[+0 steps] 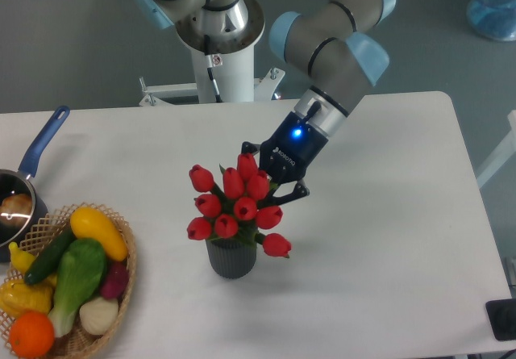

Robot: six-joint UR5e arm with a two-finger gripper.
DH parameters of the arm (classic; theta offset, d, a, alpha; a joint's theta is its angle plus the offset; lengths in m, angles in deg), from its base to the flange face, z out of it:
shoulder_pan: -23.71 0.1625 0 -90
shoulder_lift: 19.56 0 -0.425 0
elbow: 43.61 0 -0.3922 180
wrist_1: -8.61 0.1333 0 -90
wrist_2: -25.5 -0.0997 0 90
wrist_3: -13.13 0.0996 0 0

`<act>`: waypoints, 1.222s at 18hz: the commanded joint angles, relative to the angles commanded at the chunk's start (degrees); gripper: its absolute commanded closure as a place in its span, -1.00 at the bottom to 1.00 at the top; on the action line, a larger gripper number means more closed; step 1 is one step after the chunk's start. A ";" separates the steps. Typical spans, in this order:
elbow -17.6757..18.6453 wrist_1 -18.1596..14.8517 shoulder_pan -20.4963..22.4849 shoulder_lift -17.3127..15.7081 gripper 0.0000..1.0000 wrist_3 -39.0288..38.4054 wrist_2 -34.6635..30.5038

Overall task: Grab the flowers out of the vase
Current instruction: 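Close the gripper around the tulip stems below the blooms, then lift the tulip bunch up out of the black vase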

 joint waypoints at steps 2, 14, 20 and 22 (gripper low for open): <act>-0.27 0.00 0.00 -1.40 1.00 -2.29 0.09; -4.57 0.00 1.75 -5.63 1.00 -11.69 6.49; -8.43 0.00 5.35 -6.07 1.00 -16.88 11.94; -9.40 0.09 7.29 -5.98 1.00 -17.42 12.66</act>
